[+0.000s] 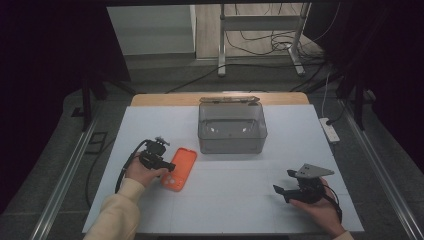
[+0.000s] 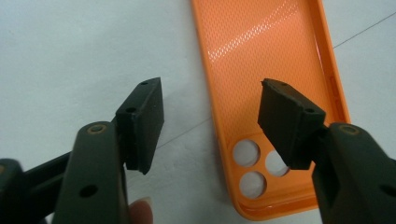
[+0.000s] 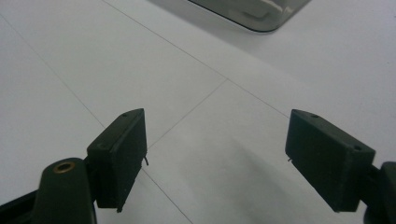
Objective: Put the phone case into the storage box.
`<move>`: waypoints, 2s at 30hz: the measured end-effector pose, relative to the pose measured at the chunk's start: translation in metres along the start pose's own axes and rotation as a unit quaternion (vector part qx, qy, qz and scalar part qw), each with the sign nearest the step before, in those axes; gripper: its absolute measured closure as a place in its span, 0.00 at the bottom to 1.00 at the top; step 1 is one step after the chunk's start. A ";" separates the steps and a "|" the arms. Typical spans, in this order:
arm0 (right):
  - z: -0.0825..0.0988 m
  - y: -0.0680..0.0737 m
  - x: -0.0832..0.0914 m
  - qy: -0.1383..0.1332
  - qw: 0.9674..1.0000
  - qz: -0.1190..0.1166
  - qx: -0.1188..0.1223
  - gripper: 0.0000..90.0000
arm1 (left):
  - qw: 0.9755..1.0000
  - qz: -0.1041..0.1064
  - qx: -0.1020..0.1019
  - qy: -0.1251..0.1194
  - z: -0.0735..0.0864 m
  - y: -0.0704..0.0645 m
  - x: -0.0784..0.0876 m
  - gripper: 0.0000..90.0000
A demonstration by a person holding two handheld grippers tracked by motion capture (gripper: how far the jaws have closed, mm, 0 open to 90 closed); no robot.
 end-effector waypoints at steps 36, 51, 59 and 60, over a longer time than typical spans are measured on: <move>0.000 -0.001 0.000 -0.001 1.000 0.001 -0.001 0.23 | 0.999 0.018 0.013 0.024 0.004 -0.004 -0.007 0.89; 0.000 -0.001 0.000 0.001 1.000 0.005 0.000 0.23 | 0.999 0.004 0.022 0.030 0.004 -0.003 -0.007 0.95; 0.000 -0.002 0.000 0.001 1.000 0.006 0.001 0.23 | 0.999 -0.009 0.028 0.032 0.004 -0.004 -0.007 0.97; 0.000 -0.001 0.000 0.000 1.000 0.005 0.001 0.23 | 0.999 -0.011 0.029 0.031 0.004 -0.004 -0.007 0.97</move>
Point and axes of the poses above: each handheld gripper's, and its own axes: x roughly backward along the jaws, z roughly out of its underside, y roughly to its left, the point moved 9 cm from there along -x, roughly forward along the jaws, and after that the axes turned 6 degrees about y, right-handed, at the moved point
